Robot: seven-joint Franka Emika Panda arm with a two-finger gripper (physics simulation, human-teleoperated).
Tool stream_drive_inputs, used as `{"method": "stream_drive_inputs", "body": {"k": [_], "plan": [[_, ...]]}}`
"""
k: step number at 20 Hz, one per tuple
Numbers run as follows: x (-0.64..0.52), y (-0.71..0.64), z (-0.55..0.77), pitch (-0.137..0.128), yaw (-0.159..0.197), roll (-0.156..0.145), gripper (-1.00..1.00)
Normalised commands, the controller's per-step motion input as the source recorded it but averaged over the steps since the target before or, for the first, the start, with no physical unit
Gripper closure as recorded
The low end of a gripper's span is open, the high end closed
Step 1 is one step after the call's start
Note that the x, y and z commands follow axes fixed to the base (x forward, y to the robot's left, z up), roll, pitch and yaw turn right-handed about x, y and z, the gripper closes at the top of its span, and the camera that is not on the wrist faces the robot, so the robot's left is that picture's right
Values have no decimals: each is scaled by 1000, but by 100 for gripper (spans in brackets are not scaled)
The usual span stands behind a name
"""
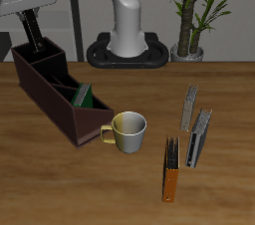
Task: Place the green book into the right desk caddy's left compartment and place the black book into the right desk caddy's right compartment and place the orange book into the right desk caddy's right compartment
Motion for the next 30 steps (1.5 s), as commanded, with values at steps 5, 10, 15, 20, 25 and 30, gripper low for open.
{"method": "stream_drive_inputs", "body": {"k": [5,10,15,20,25,30], "plan": [[-65,-105,-16,28,1,-16,100],[118,-40,-37,52,24,-30,100],[-11,-126,-42,14,9,-14,100],[44,-83,-11,12,-17,-17,100],[77,-106,-48,20,-11,-16,100],[101,-131,-28,17,-24,-25,100]]}}
